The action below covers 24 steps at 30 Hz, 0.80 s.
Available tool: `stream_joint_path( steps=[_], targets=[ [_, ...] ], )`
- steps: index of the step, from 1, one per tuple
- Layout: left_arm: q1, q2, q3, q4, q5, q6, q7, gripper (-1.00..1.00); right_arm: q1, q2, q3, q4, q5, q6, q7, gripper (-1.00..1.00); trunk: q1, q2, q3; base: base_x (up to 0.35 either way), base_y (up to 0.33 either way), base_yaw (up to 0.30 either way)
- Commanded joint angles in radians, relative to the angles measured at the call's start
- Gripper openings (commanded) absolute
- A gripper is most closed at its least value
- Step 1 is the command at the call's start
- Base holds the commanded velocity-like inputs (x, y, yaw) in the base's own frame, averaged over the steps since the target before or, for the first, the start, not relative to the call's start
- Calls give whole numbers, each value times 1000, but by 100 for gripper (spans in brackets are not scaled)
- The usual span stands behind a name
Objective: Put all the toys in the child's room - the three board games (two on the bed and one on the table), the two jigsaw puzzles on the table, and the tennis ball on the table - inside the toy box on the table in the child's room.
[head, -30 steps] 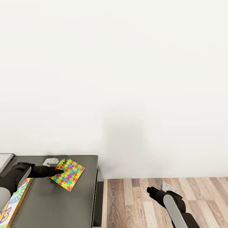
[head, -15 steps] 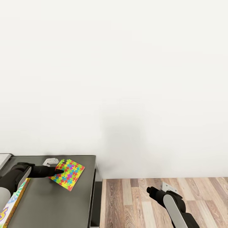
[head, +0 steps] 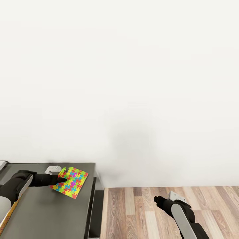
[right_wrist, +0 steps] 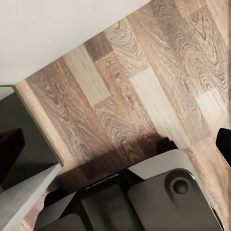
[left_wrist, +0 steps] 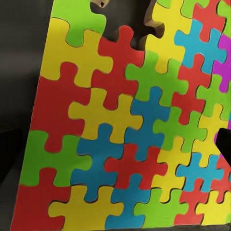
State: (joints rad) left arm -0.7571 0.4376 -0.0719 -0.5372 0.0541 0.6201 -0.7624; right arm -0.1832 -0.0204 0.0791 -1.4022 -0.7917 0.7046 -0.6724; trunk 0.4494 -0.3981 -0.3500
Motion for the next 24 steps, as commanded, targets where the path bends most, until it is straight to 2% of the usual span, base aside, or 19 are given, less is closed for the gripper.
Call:
stream_joint_path(
  steps=[1,12,15,24],
  targets=[
    [-1,1,-5,-1,6,7,0,100,-1,-1,2,-1,-9,1,-10,100,1,-2,-2,0,-116,0],
    [-1,1,-5,-2,6,7,0,100,-1,-1,2,0,-9,1,-10,100,1,-2,-2,-1,-216,0],
    [-1,1,-6,-3,6,-12,0,100,-1,-1,1,0,-9,1,-10,100,1,-2,-2,-30,-237,0],
    [-1,1,-6,-2,6,-31,0,100,-1,-2,1,0,-9,1,-10,100,1,-2,-2,-4,-40,0]
  ],
)
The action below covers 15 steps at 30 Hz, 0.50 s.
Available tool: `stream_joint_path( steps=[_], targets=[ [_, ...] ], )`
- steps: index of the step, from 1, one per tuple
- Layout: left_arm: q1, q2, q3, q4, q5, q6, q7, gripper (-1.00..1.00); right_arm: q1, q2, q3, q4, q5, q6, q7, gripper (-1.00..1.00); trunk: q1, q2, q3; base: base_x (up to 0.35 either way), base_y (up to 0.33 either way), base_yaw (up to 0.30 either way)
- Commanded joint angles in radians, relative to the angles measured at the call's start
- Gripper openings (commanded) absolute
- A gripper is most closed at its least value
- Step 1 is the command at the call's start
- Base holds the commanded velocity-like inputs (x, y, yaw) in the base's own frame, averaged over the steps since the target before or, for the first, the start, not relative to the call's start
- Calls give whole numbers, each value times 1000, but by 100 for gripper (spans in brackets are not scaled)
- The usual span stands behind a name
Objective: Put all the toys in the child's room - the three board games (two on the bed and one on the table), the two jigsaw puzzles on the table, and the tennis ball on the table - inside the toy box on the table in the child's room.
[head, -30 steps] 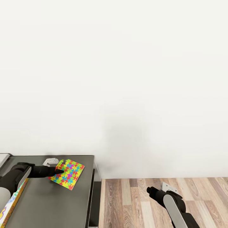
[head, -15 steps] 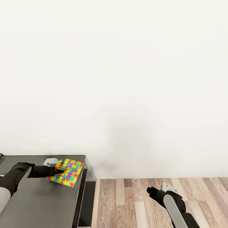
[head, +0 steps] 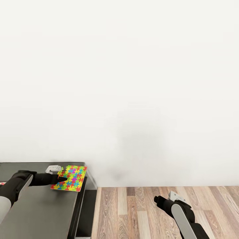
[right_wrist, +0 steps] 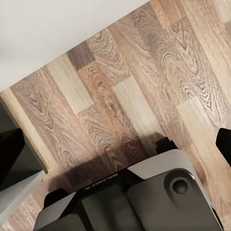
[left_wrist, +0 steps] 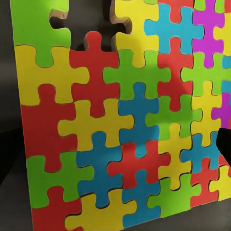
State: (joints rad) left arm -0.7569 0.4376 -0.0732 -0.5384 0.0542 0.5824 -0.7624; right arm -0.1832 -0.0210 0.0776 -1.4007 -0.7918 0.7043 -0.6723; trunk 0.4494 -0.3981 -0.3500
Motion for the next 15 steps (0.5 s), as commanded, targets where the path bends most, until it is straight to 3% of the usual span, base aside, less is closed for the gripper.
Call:
stream_joint_path(
  steps=[1,15],
  targets=[
    [-1,1,-5,-1,6,7,0,100,-1,-1,2,-1,-9,1,-10,100,1,-2,-2,0,-3,0],
    [-1,5,0,-1,6,7,-1,100,-1,-1,2,0,-9,1,-10,100,1,-2,-2,0,0,0]
  ],
)
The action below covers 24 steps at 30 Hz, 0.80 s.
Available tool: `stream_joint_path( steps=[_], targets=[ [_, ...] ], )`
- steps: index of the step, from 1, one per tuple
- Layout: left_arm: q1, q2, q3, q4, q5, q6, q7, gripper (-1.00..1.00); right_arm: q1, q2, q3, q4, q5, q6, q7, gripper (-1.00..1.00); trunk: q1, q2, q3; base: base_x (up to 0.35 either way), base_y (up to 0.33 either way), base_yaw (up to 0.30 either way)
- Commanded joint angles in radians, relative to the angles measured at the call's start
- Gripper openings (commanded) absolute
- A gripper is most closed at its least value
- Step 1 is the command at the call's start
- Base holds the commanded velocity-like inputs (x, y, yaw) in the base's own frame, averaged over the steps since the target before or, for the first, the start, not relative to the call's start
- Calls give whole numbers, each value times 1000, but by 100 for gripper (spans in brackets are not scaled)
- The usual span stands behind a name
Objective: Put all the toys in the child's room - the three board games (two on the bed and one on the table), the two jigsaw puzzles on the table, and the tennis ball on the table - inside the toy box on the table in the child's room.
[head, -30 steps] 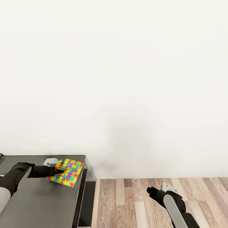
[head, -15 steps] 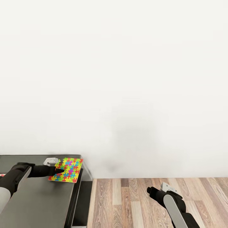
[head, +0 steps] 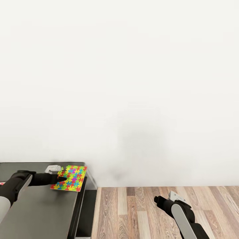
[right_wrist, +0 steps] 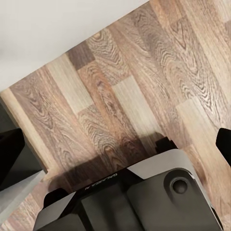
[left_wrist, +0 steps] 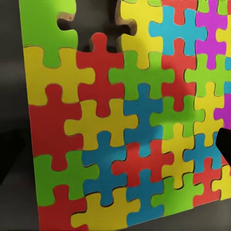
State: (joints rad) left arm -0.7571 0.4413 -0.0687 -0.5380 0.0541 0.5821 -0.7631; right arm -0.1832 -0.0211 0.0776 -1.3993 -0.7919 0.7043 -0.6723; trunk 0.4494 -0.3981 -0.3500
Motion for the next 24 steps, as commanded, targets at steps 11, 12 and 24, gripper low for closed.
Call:
stream_joint_path(
  steps=[11,12,24],
  targets=[
    [-1,17,2,-3,8,7,-5,100,-1,-1,2,-1,-9,1,-10,100,1,-2,-2,0,0,0],
    [-1,18,3,-4,7,7,-6,100,-1,-1,2,-1,-9,1,-10,100,1,-2,-2,0,0,0],
    [-1,20,3,-16,7,8,-10,100,-1,-1,2,-1,-9,1,-10,100,1,-2,-2,0,-5,0]
  ],
)
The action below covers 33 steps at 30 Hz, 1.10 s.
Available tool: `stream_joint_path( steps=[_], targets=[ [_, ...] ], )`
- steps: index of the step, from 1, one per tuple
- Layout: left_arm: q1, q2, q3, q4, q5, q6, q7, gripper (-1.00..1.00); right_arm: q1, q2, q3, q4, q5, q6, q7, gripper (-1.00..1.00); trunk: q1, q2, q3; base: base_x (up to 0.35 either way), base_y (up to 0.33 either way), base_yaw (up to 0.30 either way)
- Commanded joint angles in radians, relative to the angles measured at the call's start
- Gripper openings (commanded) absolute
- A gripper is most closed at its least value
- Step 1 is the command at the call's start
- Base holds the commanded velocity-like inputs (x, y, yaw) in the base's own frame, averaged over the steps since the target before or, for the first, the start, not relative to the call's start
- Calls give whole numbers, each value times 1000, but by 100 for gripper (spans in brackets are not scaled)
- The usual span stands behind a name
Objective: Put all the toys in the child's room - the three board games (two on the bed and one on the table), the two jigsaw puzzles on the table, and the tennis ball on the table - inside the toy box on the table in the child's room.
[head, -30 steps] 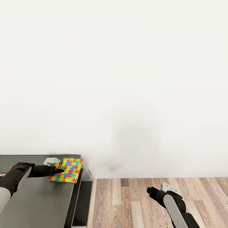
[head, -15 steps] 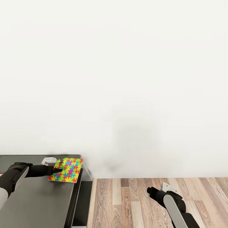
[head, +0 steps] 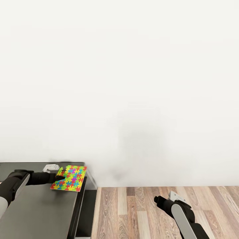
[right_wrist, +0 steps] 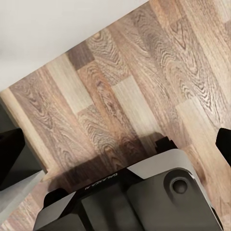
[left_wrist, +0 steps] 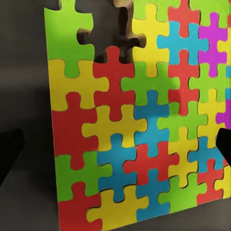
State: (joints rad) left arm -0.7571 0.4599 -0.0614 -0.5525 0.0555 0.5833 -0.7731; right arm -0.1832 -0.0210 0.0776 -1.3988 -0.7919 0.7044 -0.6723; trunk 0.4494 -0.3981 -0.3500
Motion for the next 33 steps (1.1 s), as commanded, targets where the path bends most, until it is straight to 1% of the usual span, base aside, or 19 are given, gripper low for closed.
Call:
stream_joint_path(
  steps=[1,11,29,31,33],
  targets=[
    [-1,1,-5,-1,6,7,0,100,-1,-1,2,-1,-9,1,-10,100,1,-2,-2,0,-78,0],
    [-1,0,-5,-1,6,7,0,100,-1,0,2,-2,-9,1,-10,100,1,-2,-2,0,-176,0],
    [-1,2,-5,-1,6,7,0,100,-1,-2,2,-2,-9,1,-10,100,1,-2,-2,0,-6,0],
    [-1,5,-4,-2,6,8,-1,100,-1,-2,2,-2,-9,1,-10,100,1,-2,-2,0,0,0],
    [-1,17,-2,-3,9,8,-9,100,-1,-2,2,-2,-9,1,-10,100,1,-2,-2,0,0,0]
  ],
)
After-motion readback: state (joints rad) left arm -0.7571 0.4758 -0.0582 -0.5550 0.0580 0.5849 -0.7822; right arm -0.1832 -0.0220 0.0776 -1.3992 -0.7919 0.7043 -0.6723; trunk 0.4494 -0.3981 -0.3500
